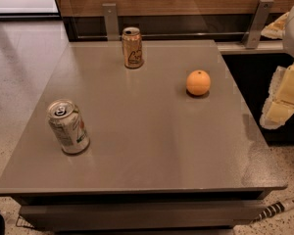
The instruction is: Move orange near 7up can
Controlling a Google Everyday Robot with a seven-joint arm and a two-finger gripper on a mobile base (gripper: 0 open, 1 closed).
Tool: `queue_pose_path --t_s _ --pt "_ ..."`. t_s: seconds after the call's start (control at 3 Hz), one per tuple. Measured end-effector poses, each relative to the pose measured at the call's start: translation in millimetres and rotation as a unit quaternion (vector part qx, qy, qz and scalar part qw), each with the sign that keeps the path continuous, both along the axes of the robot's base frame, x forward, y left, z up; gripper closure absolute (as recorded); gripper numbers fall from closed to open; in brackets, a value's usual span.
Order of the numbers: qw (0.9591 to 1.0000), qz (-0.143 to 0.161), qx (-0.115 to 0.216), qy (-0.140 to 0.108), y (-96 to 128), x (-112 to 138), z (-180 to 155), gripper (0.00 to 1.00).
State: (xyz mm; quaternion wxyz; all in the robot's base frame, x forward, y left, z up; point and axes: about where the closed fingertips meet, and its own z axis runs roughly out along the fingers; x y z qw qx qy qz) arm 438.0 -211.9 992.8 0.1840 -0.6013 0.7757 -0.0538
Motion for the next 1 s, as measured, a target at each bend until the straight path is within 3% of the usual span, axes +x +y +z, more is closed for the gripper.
queue_pose_path --t_s 0.33,0.67,1.0 --pt "1.0000 0.000 0.000 0.000 0.0 0.0 0.1 0.00" --pt "0.9998 -0.007 0.011 -0.017 -7.6 16.7 1.1 0.00" --pt "0.9964 -0.033 0.061 -0.049 -24.7 47.5 -11.1 0.00"
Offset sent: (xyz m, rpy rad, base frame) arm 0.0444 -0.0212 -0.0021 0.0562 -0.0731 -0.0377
